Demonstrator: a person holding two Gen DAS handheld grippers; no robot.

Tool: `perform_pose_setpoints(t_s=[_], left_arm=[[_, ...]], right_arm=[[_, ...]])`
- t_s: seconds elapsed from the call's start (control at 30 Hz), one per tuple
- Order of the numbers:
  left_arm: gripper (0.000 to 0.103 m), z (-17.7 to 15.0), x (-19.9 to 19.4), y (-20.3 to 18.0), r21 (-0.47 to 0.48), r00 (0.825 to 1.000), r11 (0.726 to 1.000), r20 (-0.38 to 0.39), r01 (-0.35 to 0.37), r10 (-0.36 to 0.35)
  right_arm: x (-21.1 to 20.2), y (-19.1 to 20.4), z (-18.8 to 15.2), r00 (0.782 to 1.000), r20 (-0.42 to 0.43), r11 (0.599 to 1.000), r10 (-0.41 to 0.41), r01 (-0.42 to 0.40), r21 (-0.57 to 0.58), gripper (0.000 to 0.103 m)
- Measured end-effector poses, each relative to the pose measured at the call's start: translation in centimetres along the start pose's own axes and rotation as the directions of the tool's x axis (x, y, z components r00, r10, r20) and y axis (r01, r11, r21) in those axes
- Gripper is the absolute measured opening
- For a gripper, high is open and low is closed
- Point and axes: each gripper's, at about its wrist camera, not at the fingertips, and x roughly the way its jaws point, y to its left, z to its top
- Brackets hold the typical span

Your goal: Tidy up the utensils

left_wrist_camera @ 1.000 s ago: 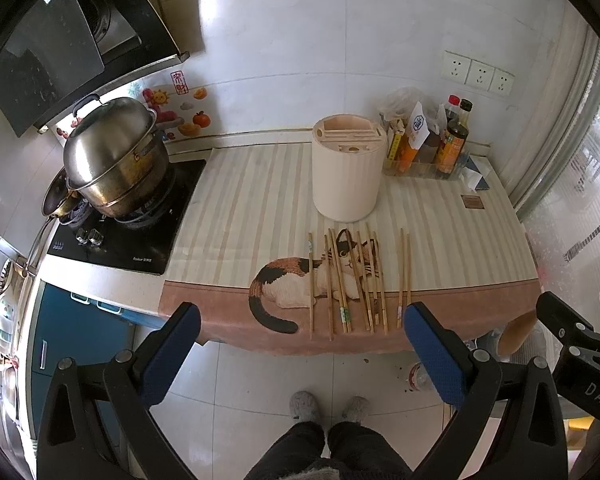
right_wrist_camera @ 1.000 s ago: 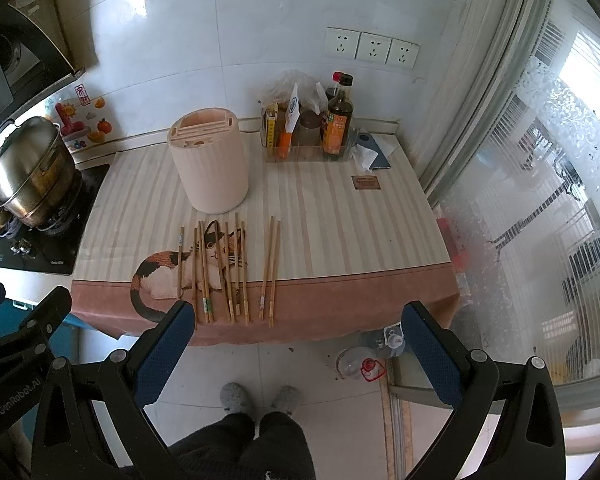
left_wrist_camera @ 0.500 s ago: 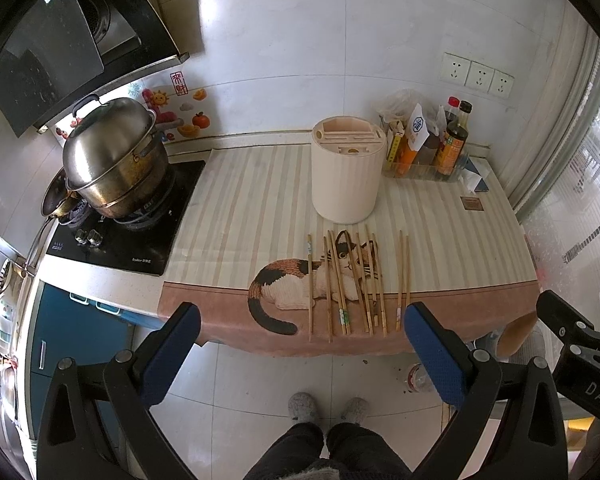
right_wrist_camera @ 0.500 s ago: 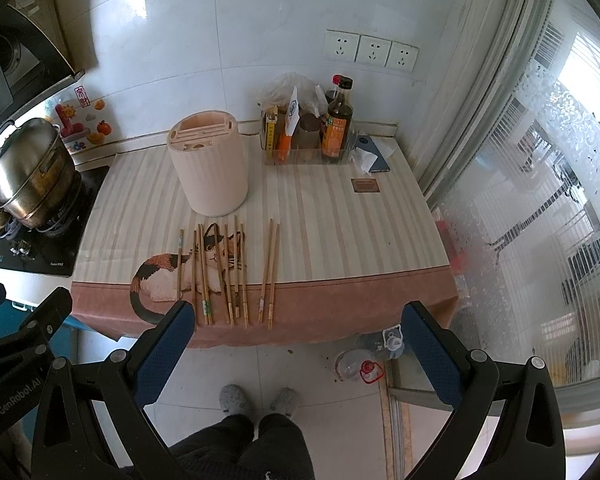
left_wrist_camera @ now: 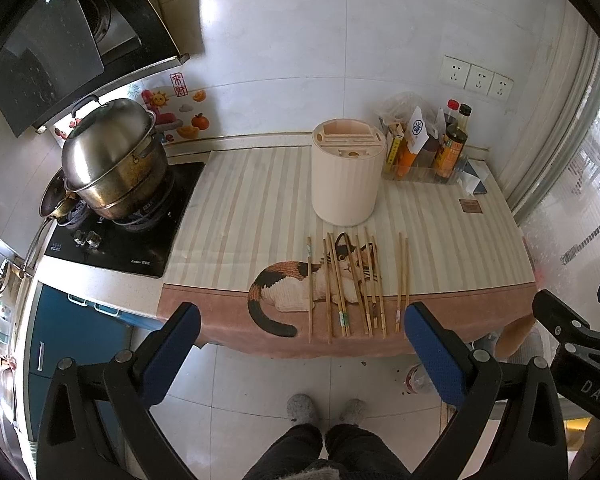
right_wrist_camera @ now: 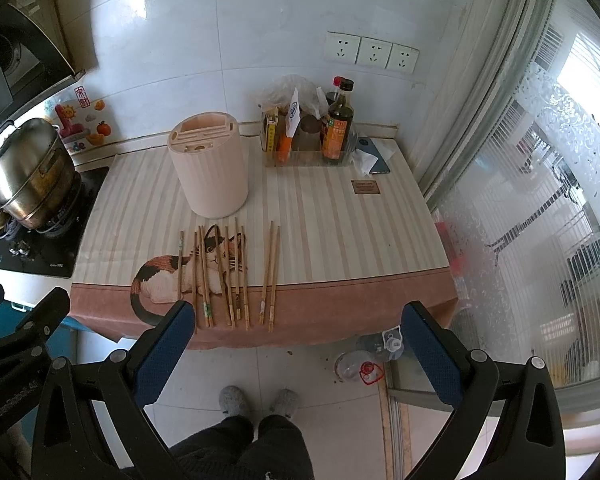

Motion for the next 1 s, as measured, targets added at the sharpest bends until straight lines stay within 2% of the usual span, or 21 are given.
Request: perform_pose_setpoints(t_s=[0.23,0.37,0.47,0.67,0.7,0.8,0.87,0.93,1.0], left_arm=[[0.103,1.1,1.3,0.2,0.004,1.000,1.000,0.013,0.012,-0.012],[0.103,1.9,4.9,1.1,0.034,0.998,0.998,0.043,-0.047,0.046],[0.103,2.5,8.8,2.5,0.048,0.996,0.996,0.033,-0.080,0.078],[0.103,3.0,18.9,4.6,0.053,0.988,0.994,-0.118,-0.091,0.097],[0.103,2.9,20.8,5.0,0.041,0.983,0.996,-0.161,-0.080,0.086],[0.100,2.5,26.1,5.4,-0.017,0.958,1.000,-0.286,-0.025,0.019],[0.087,2.0,29.5,5.0,-0.059,0.934,0.998,-0.354,0.022,-0.042],[0.067,1.6,32.3,4.4,-0.068,0.911,0.997,-0.410,0.031,-0.056],[0.062,1.1,34.6,3.3,-0.070,0.892,0.997,-0.447,0.038,-0.066]], right_arm=[[0.5,0.3,0.1,1.000,-0.007,1.000,0.001,-0.001,0.022,0.103],[2.3,0.6,0.3,1.000,-0.005,0.997,0.000,0.000,0.078,0.103],[5.1,1.0,0.4,1.000,-0.014,0.994,-0.017,0.018,0.106,0.103],[13.3,0.7,0.7,0.992,-0.103,0.979,-0.079,0.096,0.178,0.102],[14.5,0.7,0.7,0.990,-0.115,0.978,-0.087,0.106,0.180,0.100],[18.8,0.4,0.7,0.982,-0.170,0.977,-0.083,0.114,0.181,0.084],[22.1,0.2,0.7,0.973,-0.225,0.977,-0.052,0.096,0.188,0.069],[25.2,-0.1,0.7,0.962,-0.272,0.979,-0.026,0.080,0.189,0.059],[28.0,-0.3,0.8,0.951,-0.310,0.980,-0.002,0.064,0.188,0.050]])
